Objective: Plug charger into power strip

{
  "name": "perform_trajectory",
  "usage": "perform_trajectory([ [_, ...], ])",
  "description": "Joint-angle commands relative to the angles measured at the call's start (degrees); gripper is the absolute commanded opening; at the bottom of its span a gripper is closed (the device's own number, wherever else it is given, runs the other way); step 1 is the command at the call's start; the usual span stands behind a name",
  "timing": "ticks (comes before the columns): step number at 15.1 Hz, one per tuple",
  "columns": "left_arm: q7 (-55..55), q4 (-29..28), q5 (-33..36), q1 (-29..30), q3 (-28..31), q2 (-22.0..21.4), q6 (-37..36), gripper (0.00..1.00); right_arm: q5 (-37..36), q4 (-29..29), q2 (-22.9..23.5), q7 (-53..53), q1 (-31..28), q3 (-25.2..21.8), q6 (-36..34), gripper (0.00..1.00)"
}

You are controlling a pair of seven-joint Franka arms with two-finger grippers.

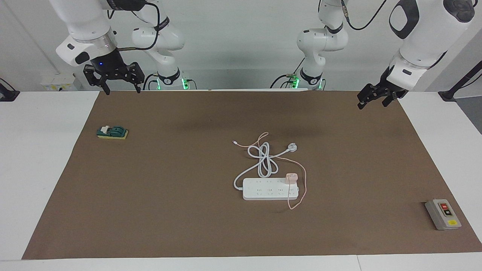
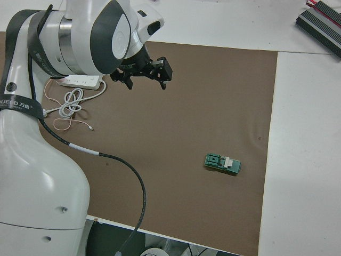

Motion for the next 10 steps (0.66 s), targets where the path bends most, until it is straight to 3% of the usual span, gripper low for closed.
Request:
perform_trajectory([
  [1,0.7,-1.1,0.8,1.3,-0.9,-1.3,-0.9,1.00,0.9,-0.5,-0.7,0.7,-0.3,0.3,-0.6,1.00],
  [10,0.8,-2.5,0.6,1.1,-0.9,-1.7,0.2,1.00,0.9,-0.5,-0.7,0.5,-0.4,0.3,-0.7,1.00],
])
